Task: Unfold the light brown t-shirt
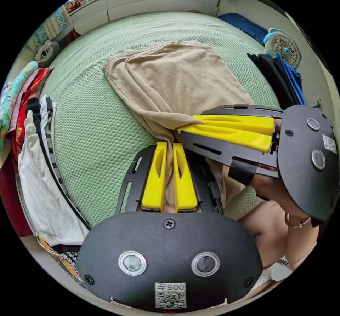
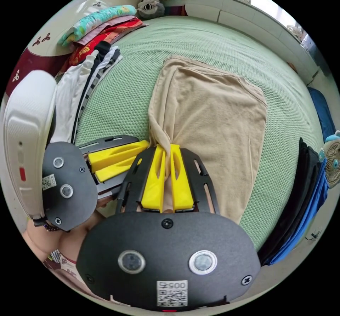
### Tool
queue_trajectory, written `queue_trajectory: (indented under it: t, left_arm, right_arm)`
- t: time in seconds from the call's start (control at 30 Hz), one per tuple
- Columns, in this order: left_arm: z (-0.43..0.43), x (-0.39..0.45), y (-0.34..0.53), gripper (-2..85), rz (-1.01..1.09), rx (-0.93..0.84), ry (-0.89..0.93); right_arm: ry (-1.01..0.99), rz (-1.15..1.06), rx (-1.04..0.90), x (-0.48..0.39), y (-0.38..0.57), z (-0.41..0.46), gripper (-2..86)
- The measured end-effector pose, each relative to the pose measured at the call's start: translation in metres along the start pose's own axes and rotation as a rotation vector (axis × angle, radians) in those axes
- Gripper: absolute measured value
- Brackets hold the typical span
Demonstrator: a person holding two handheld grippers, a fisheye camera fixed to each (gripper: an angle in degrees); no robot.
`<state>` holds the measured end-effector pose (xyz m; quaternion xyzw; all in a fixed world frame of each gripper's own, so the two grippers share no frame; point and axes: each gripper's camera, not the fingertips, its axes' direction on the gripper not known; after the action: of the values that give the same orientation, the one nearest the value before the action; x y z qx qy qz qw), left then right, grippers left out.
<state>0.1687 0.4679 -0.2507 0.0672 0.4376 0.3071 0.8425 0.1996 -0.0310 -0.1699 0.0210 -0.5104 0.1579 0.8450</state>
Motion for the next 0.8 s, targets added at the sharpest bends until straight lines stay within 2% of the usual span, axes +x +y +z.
queue_trajectory:
  t: [0.23, 0.5, 0.8]
  left_arm:
    - [-0.021, -0.007, 0.000, 4.0, -0.041, -0.013, 0.020]
    - [-0.060, -0.028, 0.011, 3.6, -0.088, 0.054, 0.012]
    - [-0.101, -0.081, 0.046, 3.6, -0.197, 0.106, -0.198]
  right_arm:
    - [-0.028, 0.034, 0.053, 0.018, 0.002, -0.030, -1.5]
    - [0.030, 0.201, 0.248, 0.083, 0.025, -0.092, -1.5]
    - [0.051, 0.522, 0.366, 0.172, 0.058, -0.134, -1.5]
